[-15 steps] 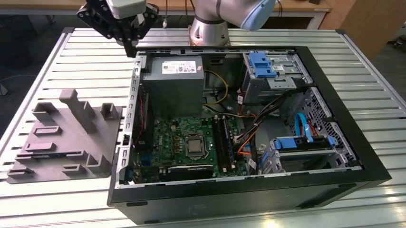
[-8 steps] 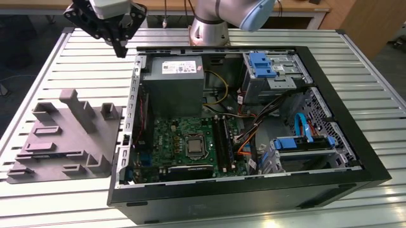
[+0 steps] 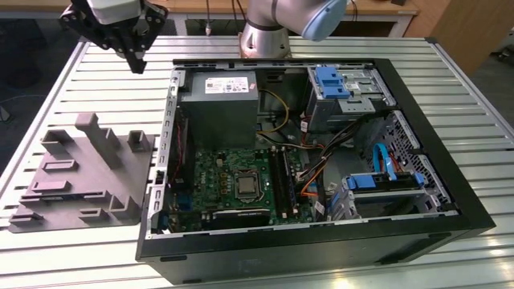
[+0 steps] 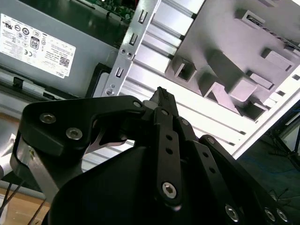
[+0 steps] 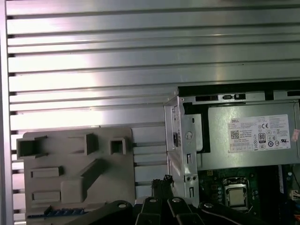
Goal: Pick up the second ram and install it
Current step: 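Reach for the second ram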
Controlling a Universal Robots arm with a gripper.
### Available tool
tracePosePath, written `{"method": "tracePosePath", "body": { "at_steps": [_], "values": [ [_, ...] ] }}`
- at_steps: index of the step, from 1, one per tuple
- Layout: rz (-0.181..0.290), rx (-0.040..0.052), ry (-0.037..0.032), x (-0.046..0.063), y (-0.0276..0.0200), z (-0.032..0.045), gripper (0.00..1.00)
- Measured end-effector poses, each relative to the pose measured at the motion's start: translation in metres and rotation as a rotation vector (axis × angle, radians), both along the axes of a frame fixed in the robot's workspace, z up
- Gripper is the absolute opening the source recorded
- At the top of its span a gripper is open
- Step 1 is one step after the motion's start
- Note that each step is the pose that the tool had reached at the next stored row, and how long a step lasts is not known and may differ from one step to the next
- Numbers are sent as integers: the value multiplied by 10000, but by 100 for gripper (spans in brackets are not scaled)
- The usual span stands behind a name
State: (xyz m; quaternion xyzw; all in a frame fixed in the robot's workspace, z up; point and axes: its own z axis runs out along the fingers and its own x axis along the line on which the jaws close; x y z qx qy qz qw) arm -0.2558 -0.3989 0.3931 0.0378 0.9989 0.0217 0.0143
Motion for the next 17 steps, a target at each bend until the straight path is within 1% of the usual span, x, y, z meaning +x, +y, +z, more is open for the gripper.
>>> {"method": "tracePosePath", "body": {
  "at_steps": [7,17],
  "values": [
    [0,1,-1,-206,0,-4,11],
    [0,0,-1,-452,-4,-20,11]
  ]
}}
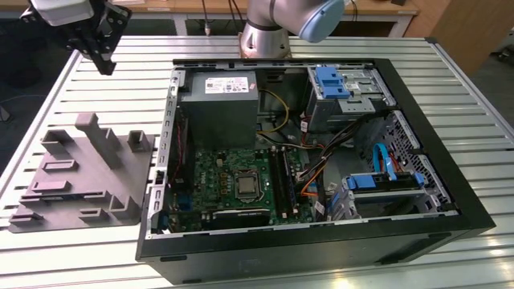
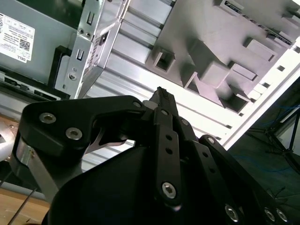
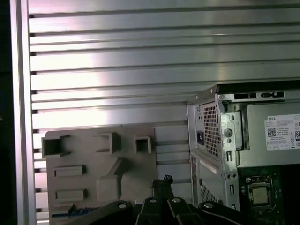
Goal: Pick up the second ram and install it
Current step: 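Reach for the second ram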
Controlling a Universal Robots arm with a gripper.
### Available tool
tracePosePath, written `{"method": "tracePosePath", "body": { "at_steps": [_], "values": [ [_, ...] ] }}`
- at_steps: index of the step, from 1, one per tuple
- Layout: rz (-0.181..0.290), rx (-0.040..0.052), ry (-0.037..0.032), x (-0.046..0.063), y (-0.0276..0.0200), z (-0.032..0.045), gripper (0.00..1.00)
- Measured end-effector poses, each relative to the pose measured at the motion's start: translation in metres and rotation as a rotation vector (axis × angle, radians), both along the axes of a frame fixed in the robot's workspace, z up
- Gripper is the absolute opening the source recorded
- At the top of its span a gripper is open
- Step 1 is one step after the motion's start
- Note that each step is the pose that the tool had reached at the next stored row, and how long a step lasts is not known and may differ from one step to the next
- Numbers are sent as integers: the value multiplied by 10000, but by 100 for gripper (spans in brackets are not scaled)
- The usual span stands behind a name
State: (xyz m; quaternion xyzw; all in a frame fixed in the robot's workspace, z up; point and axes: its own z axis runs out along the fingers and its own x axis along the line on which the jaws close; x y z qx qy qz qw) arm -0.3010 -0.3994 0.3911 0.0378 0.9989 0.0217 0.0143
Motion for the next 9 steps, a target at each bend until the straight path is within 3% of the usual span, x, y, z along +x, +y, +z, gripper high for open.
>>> {"method": "tracePosePath", "body": {
  "at_steps": [9],
  "values": [
    [-1,0,0,-154,-74,-40,11]
  ]
}}
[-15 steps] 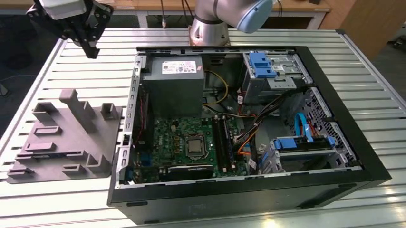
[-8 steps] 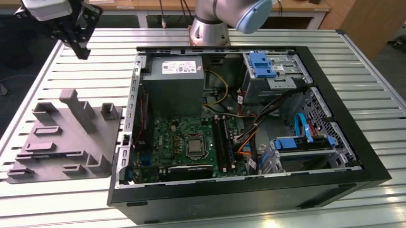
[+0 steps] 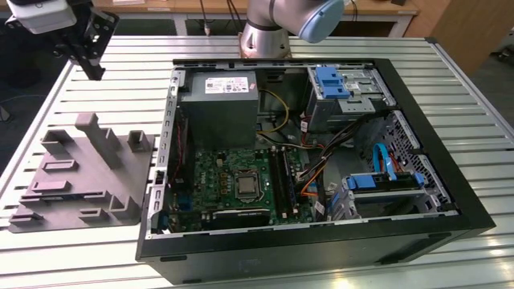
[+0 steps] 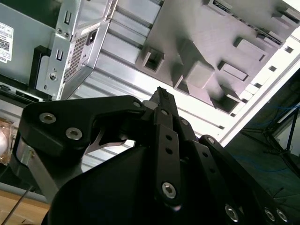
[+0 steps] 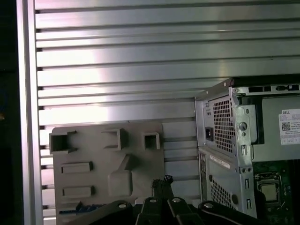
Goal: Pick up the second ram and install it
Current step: 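Reach for the second ram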
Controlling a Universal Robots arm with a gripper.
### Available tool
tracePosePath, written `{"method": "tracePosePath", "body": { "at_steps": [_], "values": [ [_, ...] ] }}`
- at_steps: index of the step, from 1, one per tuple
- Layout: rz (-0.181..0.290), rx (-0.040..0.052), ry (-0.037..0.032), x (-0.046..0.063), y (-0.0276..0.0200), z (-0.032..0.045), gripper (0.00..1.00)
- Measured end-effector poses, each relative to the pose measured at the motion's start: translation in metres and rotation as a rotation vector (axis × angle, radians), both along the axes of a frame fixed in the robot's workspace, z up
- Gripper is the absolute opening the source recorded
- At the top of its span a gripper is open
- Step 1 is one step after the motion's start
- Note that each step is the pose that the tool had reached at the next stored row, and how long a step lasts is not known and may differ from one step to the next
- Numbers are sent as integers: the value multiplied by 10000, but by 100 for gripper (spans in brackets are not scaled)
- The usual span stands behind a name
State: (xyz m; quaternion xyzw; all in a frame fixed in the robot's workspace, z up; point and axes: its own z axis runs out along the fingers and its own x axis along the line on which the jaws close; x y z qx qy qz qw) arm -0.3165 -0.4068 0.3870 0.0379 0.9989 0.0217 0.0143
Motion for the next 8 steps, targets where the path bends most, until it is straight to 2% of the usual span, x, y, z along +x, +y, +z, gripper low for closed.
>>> {"method": "tracePosePath", "body": {
  "at_steps": [8],
  "values": [
    [0,1,-1,-176,-90,-33,11]
  ]
}}
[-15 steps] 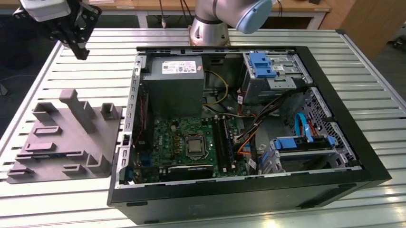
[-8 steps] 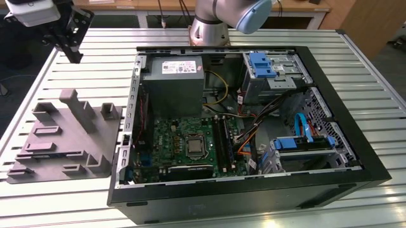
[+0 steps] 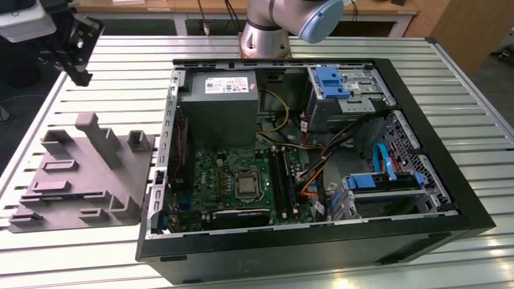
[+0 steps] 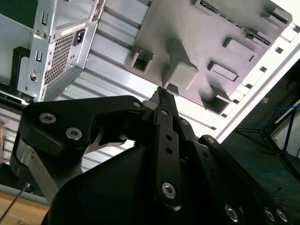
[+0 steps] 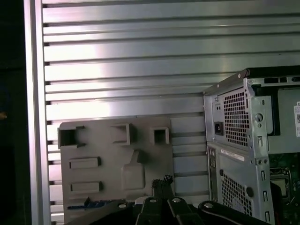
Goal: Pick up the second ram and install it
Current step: 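Reach for the second ram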
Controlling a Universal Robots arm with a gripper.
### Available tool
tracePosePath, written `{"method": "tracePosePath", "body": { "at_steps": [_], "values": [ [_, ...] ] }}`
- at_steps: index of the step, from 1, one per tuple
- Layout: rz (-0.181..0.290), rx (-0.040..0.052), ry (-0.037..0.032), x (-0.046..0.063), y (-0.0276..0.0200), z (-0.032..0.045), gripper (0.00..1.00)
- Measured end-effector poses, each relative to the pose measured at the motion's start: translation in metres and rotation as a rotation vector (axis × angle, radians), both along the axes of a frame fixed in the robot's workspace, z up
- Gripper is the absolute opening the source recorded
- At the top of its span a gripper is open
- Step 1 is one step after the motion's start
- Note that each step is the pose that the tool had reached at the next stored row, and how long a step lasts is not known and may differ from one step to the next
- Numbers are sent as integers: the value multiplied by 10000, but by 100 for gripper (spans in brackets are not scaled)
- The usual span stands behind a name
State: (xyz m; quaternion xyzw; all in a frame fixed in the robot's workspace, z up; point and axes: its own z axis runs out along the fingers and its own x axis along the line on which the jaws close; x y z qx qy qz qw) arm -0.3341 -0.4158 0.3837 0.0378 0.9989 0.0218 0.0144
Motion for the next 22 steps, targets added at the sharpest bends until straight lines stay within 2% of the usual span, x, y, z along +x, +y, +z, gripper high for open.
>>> {"method": "tracePosePath", "body": {
  "at_steps": [9,22],
  "values": [
    [0,0,1,-203,-97,-31,11],
    [0,-8,3,-433,-206,-111,11]
  ]
}}
